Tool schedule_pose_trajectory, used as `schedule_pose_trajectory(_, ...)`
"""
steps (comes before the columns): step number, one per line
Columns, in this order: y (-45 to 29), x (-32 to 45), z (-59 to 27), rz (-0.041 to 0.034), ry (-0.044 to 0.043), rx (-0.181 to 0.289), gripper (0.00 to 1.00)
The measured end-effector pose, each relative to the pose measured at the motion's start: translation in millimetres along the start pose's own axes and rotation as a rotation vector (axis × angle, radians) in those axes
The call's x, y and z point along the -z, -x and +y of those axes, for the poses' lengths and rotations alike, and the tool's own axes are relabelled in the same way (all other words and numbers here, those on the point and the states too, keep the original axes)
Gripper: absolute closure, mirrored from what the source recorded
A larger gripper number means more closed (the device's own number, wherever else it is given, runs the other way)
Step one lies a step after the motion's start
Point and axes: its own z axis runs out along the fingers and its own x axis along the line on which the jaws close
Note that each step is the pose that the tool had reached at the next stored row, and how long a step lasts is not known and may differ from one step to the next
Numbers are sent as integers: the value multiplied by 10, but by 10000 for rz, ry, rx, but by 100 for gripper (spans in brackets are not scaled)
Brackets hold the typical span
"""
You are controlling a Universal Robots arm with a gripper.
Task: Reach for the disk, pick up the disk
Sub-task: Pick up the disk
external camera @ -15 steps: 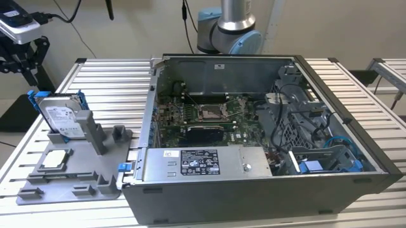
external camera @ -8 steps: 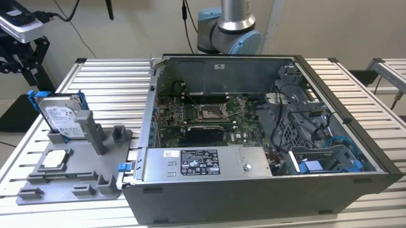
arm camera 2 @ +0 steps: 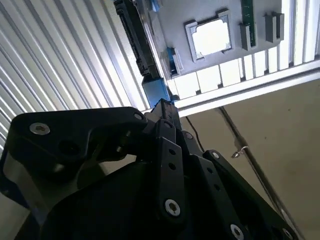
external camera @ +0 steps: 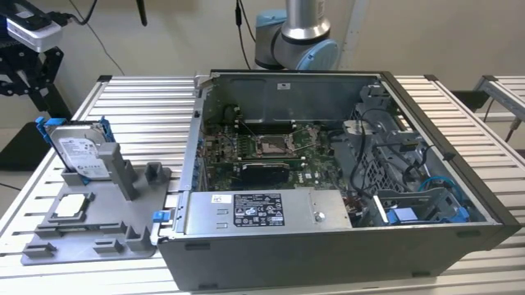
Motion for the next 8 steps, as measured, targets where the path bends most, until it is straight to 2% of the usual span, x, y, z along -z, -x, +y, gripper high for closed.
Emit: schedule_pose_trajectory(8,2,0,-1,36,-4,1271,100)
